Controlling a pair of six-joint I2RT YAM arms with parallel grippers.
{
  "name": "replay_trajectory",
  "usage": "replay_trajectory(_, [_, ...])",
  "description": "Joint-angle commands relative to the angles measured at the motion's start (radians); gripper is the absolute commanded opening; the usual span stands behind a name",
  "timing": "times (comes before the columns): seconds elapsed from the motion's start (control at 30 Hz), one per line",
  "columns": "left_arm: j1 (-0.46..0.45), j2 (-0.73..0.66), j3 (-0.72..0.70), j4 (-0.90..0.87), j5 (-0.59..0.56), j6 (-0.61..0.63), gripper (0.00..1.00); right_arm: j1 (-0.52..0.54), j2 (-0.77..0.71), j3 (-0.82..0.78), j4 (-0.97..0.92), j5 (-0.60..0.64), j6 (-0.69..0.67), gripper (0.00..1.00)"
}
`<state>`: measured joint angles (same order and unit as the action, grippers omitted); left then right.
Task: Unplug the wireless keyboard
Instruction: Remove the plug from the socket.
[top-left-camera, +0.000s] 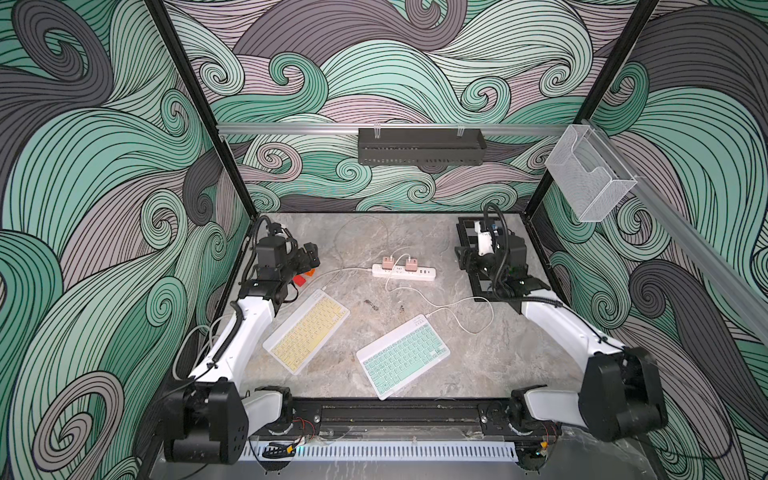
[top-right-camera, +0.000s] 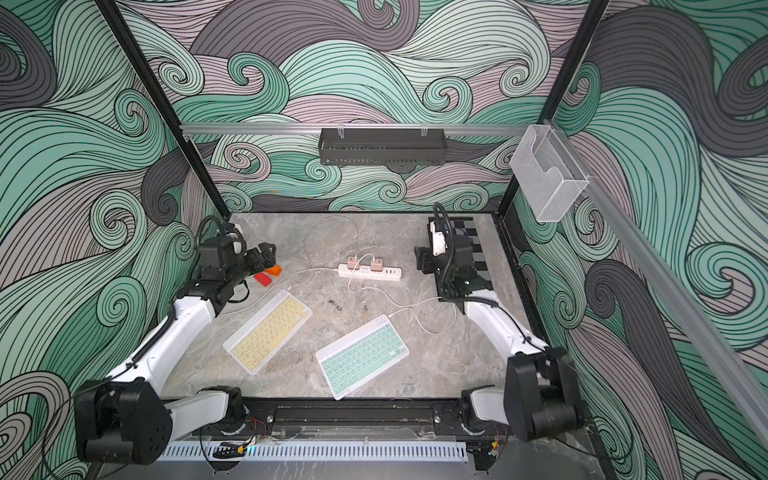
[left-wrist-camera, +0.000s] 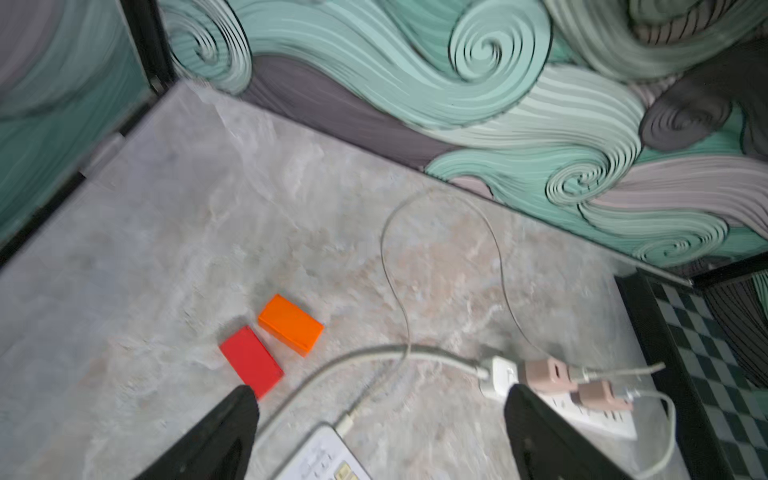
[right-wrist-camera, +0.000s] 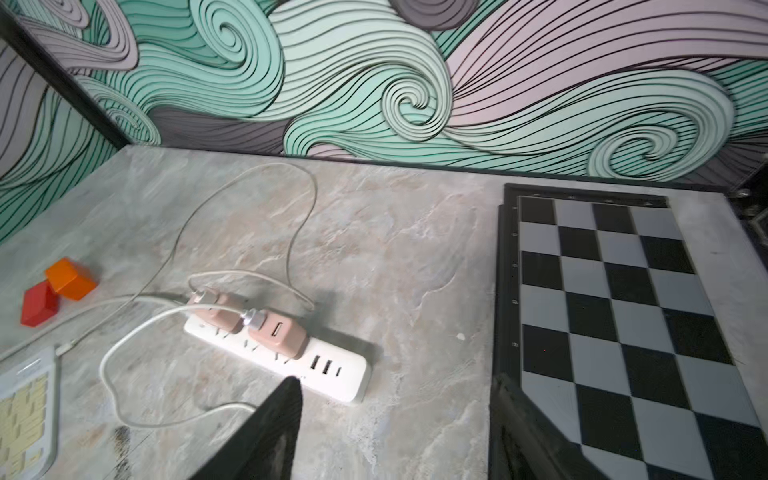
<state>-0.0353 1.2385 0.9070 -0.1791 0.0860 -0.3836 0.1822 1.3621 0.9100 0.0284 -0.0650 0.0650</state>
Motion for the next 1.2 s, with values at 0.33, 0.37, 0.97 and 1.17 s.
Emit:
replay_trajectory(0.33, [-0.215, 0.426, 0.424, -0.417, 0.239, 0.086, 0.83, 0.011, 0.226, 0.286, -0.474, -0.588, -0.759, 0.73])
replay_trajectory(0.37, [-0.226, 0.461, 0.459, -0.435, 0.244, 0.088, 0.81, 0.011, 0.255, 0.315, -0.499, -0.597, -0.782, 0.72])
replay_trajectory(0.97, [-0.347, 0.809, 0.786, -0.524, 0.291, 0.138, 0.79, 0.046, 0.567, 0.569, -0.581, -0.535, -0.947, 0.65])
replay_trajectory(1.17, [-0.35, 0.856, 0.832, -0.516, 0.309, 0.134, 0.78, 0.057, 0.624, 0.62, -0.606, -0.532, -0.982, 0.63])
